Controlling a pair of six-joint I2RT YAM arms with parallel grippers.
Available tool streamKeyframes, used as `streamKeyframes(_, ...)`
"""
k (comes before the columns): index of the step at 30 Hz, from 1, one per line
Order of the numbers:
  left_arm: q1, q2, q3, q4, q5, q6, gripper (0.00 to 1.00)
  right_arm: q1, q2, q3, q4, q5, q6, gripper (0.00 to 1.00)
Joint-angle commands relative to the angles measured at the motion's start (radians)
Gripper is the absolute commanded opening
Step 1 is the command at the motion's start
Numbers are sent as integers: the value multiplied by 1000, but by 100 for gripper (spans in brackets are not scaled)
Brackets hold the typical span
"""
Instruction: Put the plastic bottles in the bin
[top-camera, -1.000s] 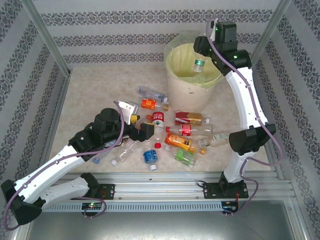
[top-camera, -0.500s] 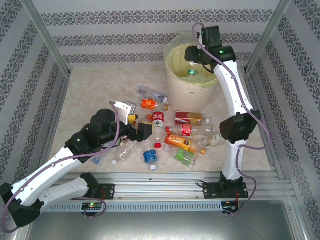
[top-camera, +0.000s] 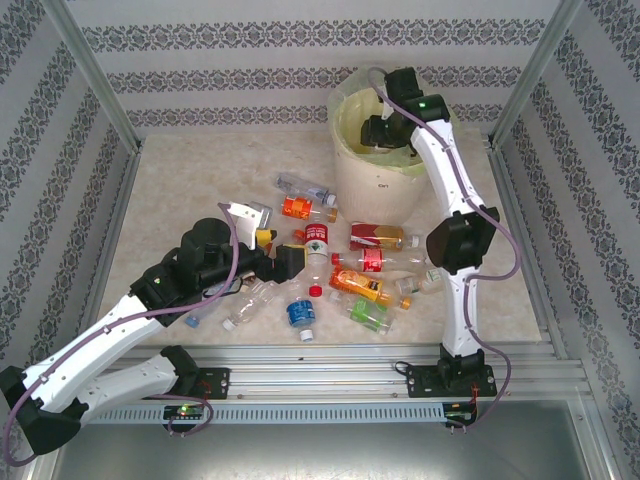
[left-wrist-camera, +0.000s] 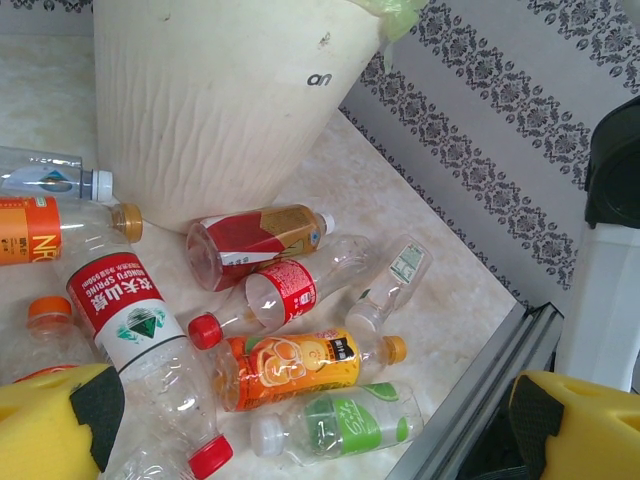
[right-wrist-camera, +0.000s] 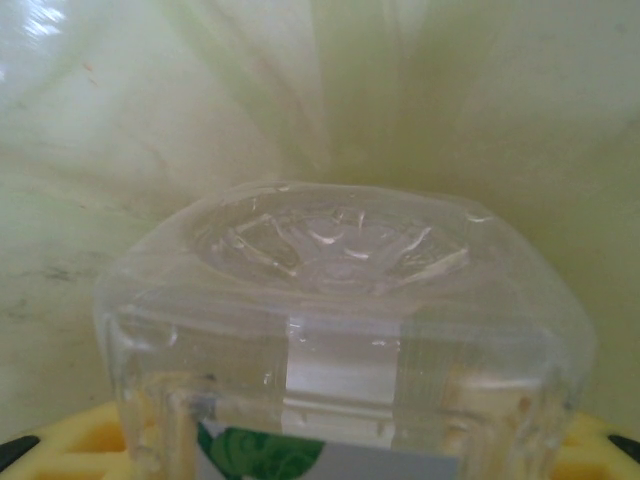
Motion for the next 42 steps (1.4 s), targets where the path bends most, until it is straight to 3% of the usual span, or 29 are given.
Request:
streamKeyframes(1, -15, -23, -10, -4, -13, -31, 100, 11, 38, 45, -73, 19, 9, 51)
streamKeyframes(11, -15, -35, 2, -58, -111, -76, 100, 12, 74, 43, -115, 55, 15, 59)
streamKeyframes(24, -15, -53, -14, -89, -190, -153, 100, -2, 24, 90, -125, 8, 36, 92)
streamKeyframes(33, -15, -69, 28, -165, -234, -121, 100, -27, -90, 106, -114, -54, 31, 93)
streamKeyframes(42, -15, -47, 94, -280, -148, -54, 100, -43, -236, 101, -96, -90, 20, 92)
